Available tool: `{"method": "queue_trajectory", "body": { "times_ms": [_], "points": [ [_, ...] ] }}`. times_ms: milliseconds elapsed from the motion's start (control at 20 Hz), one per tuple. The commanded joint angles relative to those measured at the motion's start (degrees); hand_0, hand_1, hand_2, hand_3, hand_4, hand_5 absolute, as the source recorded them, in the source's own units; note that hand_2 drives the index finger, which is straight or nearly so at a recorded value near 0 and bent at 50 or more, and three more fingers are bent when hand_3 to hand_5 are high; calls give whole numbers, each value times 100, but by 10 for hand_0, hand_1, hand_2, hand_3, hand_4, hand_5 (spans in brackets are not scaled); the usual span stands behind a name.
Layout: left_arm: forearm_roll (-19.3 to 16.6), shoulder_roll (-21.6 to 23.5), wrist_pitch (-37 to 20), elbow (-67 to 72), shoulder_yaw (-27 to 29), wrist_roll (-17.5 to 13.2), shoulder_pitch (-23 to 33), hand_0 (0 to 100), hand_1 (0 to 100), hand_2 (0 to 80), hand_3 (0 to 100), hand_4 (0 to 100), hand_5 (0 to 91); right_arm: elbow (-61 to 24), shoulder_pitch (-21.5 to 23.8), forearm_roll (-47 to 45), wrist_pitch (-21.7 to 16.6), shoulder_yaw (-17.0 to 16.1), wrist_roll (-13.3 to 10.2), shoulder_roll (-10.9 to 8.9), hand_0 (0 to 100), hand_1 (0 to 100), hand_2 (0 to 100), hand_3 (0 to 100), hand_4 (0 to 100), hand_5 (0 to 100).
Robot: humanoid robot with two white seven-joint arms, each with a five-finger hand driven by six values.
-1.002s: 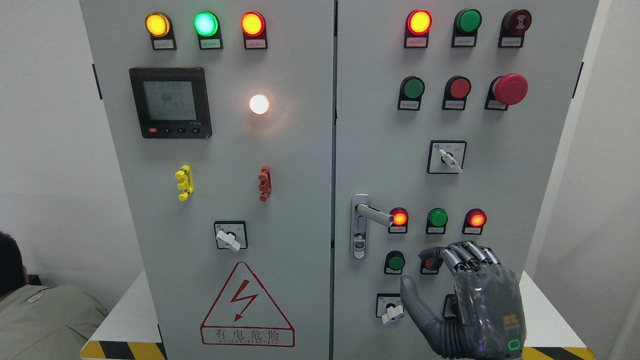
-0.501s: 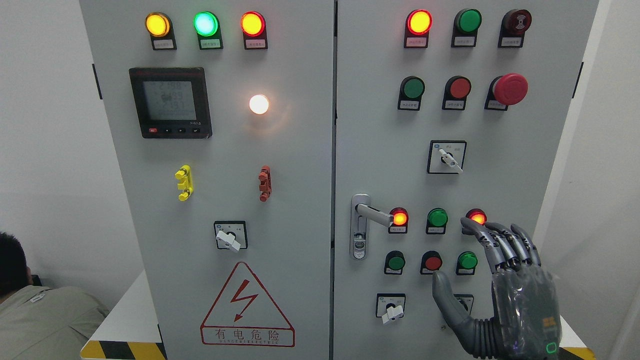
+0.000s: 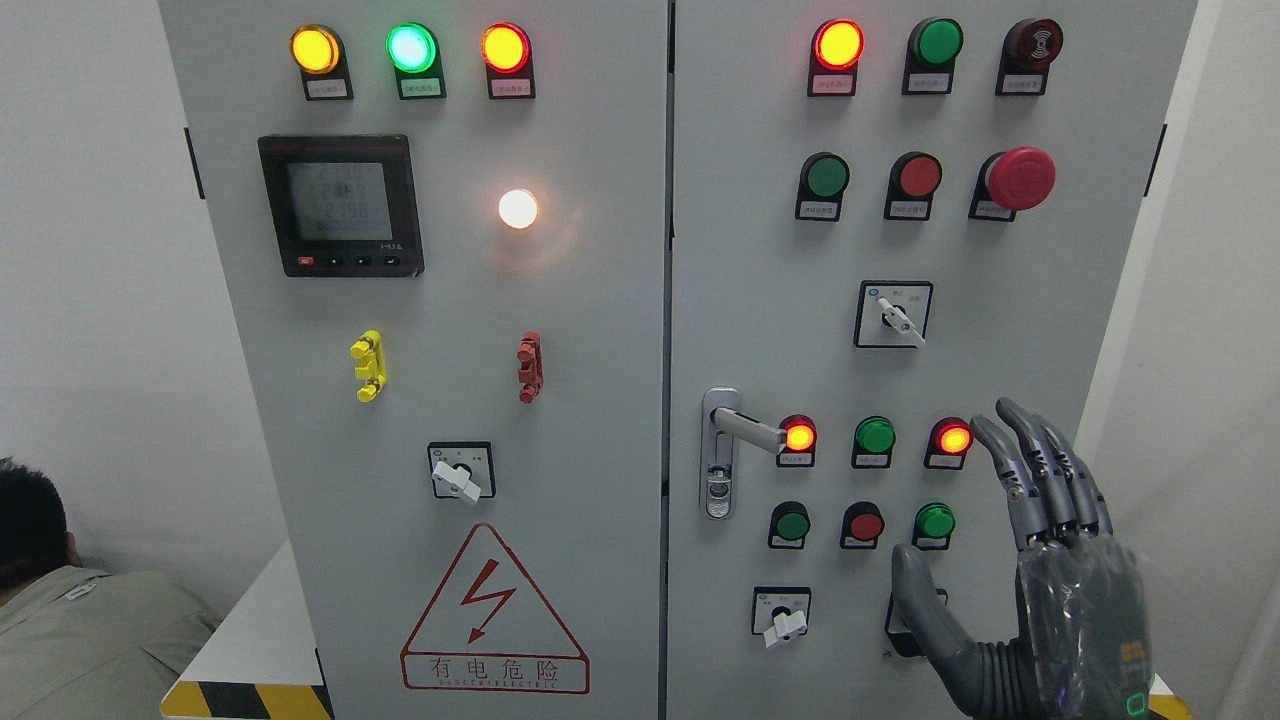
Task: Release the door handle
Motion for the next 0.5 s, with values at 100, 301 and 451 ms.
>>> {"method": "queue_trajectory", "body": {
  "times_ms": [100,301,451],
  "points": [
    [0,0,8,0,0,-3,-2,0,0,46,107,4,0,-72,14,-25,-90,-57,12,-7,414,200,50,81,17,0],
    [0,0,8,0,0,-3,-2,0,0,46,107,4,0,-80,14,-25,-90,-66,222,10,406,204,52,82,16,0],
    [0,0,0,0,0,-3,-2,0,0,46,107,4,0,-80,14,-25,-90,-66,232,10,403,206,50,81,9,0]
  ]
}}
